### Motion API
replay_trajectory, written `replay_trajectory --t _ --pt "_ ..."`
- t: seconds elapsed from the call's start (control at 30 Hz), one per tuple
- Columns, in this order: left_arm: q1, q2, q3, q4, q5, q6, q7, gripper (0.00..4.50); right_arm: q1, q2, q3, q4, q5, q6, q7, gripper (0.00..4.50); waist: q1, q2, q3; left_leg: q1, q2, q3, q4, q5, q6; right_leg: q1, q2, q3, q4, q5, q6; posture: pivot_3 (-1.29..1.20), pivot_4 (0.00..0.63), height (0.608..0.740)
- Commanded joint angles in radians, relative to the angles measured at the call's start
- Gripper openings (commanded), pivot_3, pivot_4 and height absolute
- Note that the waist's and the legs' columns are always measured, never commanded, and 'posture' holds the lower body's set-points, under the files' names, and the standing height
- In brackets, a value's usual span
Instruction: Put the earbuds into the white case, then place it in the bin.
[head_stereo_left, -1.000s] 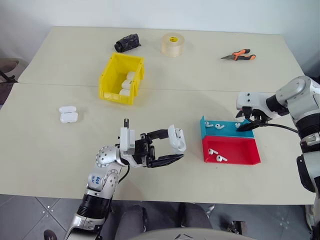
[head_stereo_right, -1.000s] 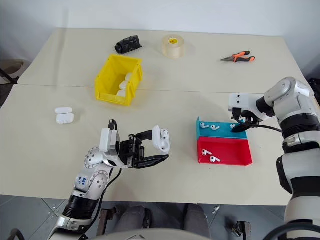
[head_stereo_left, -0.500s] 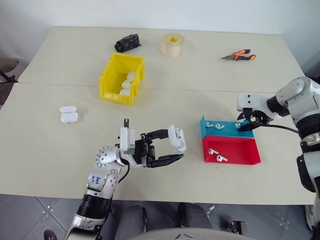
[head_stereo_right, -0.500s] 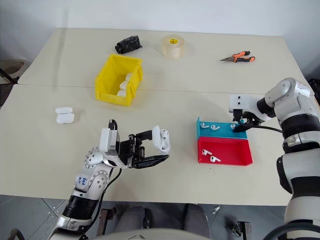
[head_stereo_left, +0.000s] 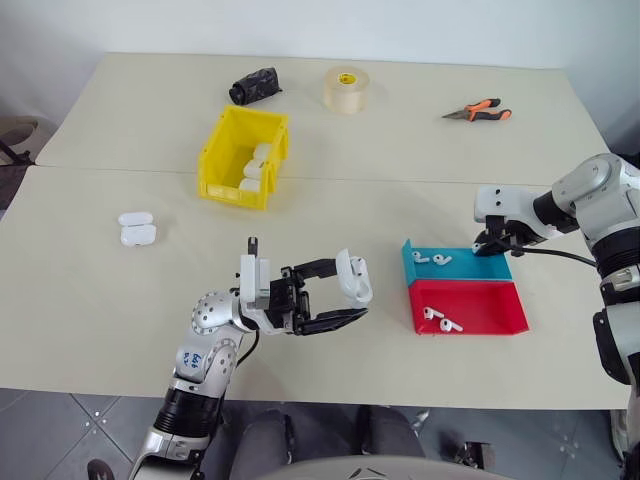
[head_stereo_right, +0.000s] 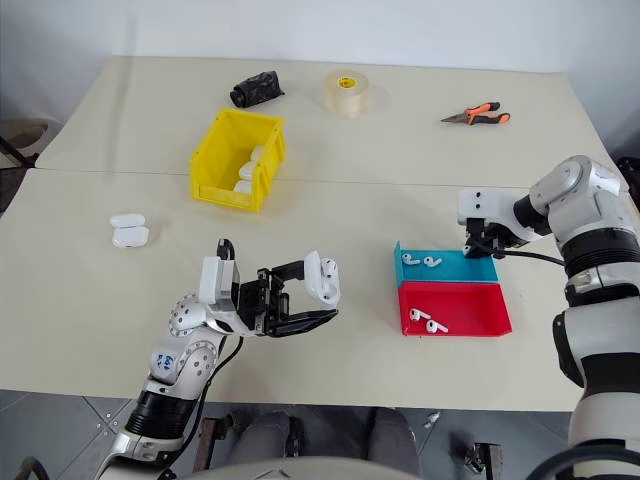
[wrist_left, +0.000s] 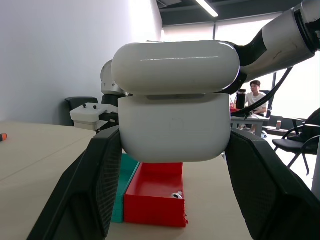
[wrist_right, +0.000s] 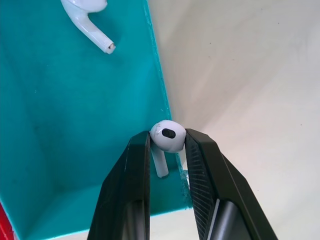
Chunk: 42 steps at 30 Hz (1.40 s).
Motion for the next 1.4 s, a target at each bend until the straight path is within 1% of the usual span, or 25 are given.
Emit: replay_trajectory --t 0.03,0.13,0.23,0.3,0.37,0.43,0.5,0.57,0.67,0.77,0.87,1.0,1.1,1.23,1.4 --pt "-0.013 -0.001 0.006 -0.034 -0.005 -0.019 0.0 2.98 -0.024 -0.004 -0.064 -0.016 0.055 0.053 0.02 0.98 0.0 0.0 0.0 0.0 0.0 0.0 0.0 0.0 0.0 0.0 0.0 0.0 0.0 0.0 0.0 0.0 0.15 0.74" --pt "-0.012 0.002 0.009 -0.034 -0.006 -0.018 -0.002 2.98 -0.043 -0.006 -0.111 -0.025 0.106 0.101 0.043 0.98 -0.001 0.0 0.0 0.0 0.0 0.0 0.0 0.0 0.0 0.0 0.0 0.0 0.0 0.0 0.0 0.0 0.15 0.74" --pt "-0.01 0.005 0.01 -0.034 -0.008 -0.017 -0.005 2.98 -0.041 -0.02 -0.168 -0.033 0.171 0.105 0.072 0.98 0.0 0.0 0.0 0.0 0.0 0.0 0.0 0.0 0.0 0.0 0.0 0.0 0.0 0.0 0.0 0.0 0.15 0.74" --pt "-0.015 0.007 0.01 -0.025 -0.011 -0.016 -0.011 2.98 -0.016 -0.012 -0.24 -0.074 0.263 0.128 0.104 0.98 0.001 0.0 0.0 0.0 0.0 0.0 0.0 0.0 0.0 0.0 0.0 0.0 0.0 0.0 0.0 0.0 0.15 0.74" --pt "-0.021 0.011 0.012 -0.017 -0.015 -0.013 -0.02 2.98 0.015 -0.002 -0.29 -0.139 0.337 0.215 0.12 0.98 0.002 0.0 0.0 0.0 0.0 0.0 0.0 0.0 0.0 0.0 0.0 0.0 0.0 0.0 0.0 0.0 0.15 0.74" --pt "-0.028 0.015 0.016 -0.009 -0.021 -0.01 -0.031 2.98 0.071 0.004 -0.334 -0.249 0.425 0.29 0.135 0.98 0.003 0.0 0.0 0.0 0.0 0.0 0.0 0.0 0.0 0.0 0.0 0.0 0.0 0.0 0.0 0.0 0.15 0.74" --pt "-0.055 0.022 0.019 0.007 -0.048 0.063 -0.022 2.98 0.218 0.015 -0.401 -0.467 0.576 0.439 0.127 0.98 0.007 0.0 0.0 0.0 0.0 -0.001 0.0 0.0 0.0 0.0 0.0 0.0 0.0 0.0 0.0 0.0 0.15 0.74" --pt "-0.085 0.023 0.027 0.028 -0.056 0.096 -0.013 2.98 0.362 0.043 -0.469 -0.683 0.714 0.566 0.073 0.98 0.012 0.0 0.0 -0.001 0.0 -0.002 0.001 0.0 0.0 0.001 0.0 -0.001 0.001 0.0 0.0 0.0 0.15 0.74" --pt "-0.127 0.013 0.04 0.076 -0.052 0.078 -0.041 2.98 0.508 0.161 -0.61 -0.924 0.934 0.703 -0.087 0.98 0.012 0.0 0.0 -0.001 -0.001 -0.002 0.001 0.0 0.0 0.0 0.0 -0.001 0.001 0.0 0.0 0.0 0.15 0.74" --pt "-0.167 0.001 0.049 0.118 -0.048 0.081 -0.054 2.98 0.624 0.258 -0.677 -1.106 1.092 0.802 -0.223 0.98 0.008 0.0 0.0 -0.001 -0.001 -0.002 0.0 0.0 0.0 0.0 0.0 -0.001 0.001 0.0 0.0 0.0 0.15 0.74" --pt "-0.216 -0.016 0.046 0.171 -0.037 0.083 -0.062 2.98 0.725 0.348 -0.702 -1.262 1.223 0.852 -0.352 0.98 0.017 0.0 0.0 -0.001 -0.001 -0.003 0.0 0.0 0.0 0.001 0.0 -0.002 0.001 0.0 0.0 0.0 0.15 0.74" --pt "-0.254 -0.032 0.049 0.214 -0.032 0.083 -0.069 2.98 0.761 0.424 -0.716 -1.351 1.327 0.851 -0.501 0.98 0.016 0.0 0.0 -0.001 -0.002 -0.002 0.001 0.0 0.0 0.001 0.0 0.0 0.001 0.0 0.0 0.0 0.15 0.74" --pt "-0.276 -0.044 0.05 0.235 -0.029 0.084 -0.07 2.98 0.785 0.46 -0.706 -1.395 1.378 0.837 -0.582 0.98 0.017 0.0 0.0 0.0 -0.001 -0.002 0.0 0.0 0.0 0.001 0.0 -0.001 0.001 0.0 0.0 0.0 0.15 0.74" --pt "-0.296 -0.064 0.046 0.254 -0.021 0.08 -0.071 2.98 0.816 0.497 -0.679 -1.43 1.4 0.8 -0.641 0.98 0.018 0.0 0.0 0.0 -0.002 -0.002 0.0 0.0 0.0 0.001 0.0 0.0 0.001 0.0 0.0 0.0 0.15 0.74" --pt "-0.299 -0.067 0.047 0.258 -0.019 0.084 -0.076 2.98 0.825 0.489 -0.658 -1.426 1.415 0.768 -0.651 0.98 0.016 0.0 0.0 0.0 -0.002 -0.002 0.0 0.0 0.0 0.001 0.0 0.0 0.001 0.0 0.0 0.0 0.15 0.74"
